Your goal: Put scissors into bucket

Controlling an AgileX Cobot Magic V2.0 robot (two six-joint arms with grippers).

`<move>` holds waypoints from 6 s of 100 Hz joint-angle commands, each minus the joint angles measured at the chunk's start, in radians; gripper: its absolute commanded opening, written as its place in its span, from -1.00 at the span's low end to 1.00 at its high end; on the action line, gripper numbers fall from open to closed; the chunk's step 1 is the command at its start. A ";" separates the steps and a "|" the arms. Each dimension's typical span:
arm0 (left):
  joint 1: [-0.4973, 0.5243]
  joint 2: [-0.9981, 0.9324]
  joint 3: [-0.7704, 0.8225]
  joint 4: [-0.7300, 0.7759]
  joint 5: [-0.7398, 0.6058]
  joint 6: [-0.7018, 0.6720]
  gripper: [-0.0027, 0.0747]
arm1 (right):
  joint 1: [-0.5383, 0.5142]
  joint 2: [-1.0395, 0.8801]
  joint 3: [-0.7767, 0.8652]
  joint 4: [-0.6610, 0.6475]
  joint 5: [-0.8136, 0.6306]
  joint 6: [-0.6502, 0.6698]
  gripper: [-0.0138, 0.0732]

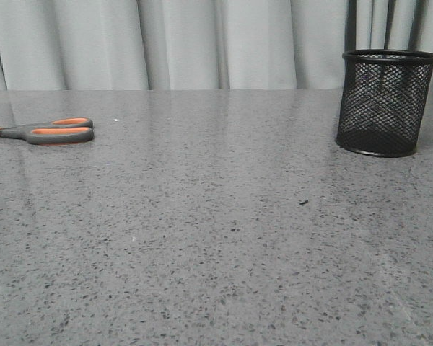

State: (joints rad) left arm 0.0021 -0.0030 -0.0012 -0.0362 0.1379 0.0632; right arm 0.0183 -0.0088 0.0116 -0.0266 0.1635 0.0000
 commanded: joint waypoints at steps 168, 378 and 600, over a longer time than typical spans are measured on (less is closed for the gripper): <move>0.002 0.310 -0.621 -0.321 0.405 0.053 -0.99 | -0.004 0.367 -0.500 0.404 0.325 -0.010 -0.79; -0.024 1.888 -1.692 -0.262 1.091 1.460 0.11 | -0.004 0.869 -0.917 0.395 0.605 -0.216 0.50; -0.343 1.520 -1.845 -0.214 1.126 1.296 -0.94 | -0.004 0.869 -0.917 1.087 0.567 -0.594 0.50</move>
State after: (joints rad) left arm -0.2694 1.5961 -1.8134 -0.2180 1.2547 1.3946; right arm 0.0183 0.8616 -0.8697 0.8594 0.7804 -0.4891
